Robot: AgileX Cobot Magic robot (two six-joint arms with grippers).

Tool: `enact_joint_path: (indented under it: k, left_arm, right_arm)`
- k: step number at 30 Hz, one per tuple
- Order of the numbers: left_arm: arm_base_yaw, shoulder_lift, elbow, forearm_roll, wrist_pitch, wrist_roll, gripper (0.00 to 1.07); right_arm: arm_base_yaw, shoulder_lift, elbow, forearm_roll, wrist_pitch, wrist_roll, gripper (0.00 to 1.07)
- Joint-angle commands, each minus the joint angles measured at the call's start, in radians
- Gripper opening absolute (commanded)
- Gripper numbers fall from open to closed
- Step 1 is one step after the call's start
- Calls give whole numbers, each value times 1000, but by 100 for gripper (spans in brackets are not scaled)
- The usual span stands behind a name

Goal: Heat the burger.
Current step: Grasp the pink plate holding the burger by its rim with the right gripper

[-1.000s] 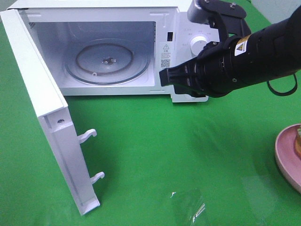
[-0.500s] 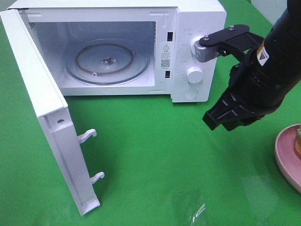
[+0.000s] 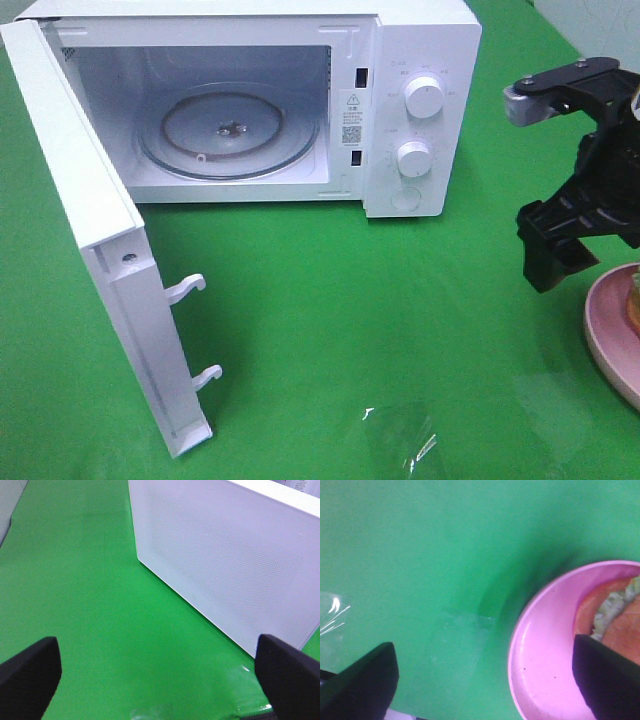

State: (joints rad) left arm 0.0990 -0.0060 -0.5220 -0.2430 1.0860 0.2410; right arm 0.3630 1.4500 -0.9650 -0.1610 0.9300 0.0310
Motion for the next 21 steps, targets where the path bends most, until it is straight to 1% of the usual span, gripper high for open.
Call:
enact_joint_path:
  k: [1,4,6,14,16,18,21]
  left_arm:
    - [5,-3,3,-8,-13,2,98]
    - [5,-3,3,-8,-13,2,98]
    - [5,-3,3,-8,-13,2,98]
    - [5,-3,3,-8,-13,2,98]
    - [5,-3,3,-8,-13,2,98]
    - [5,-3,3,-8,-13,2,98]
    - [5,-3,3,-8,-13,2,98]
  right_arm:
    - [-69,-7,-9,16,28,-9,89]
    - [-96,-7,-9,16,29,-3,87]
    - [-132,-7,-9,17,36,5,83]
    - [-171,-7,3,36,46,7,79]
    - [-179,-7,22,39,32,4,78]
    - [-179,-7,77,39,-28,4,77]
    - [-179,-7,101,38,-63,4,77]
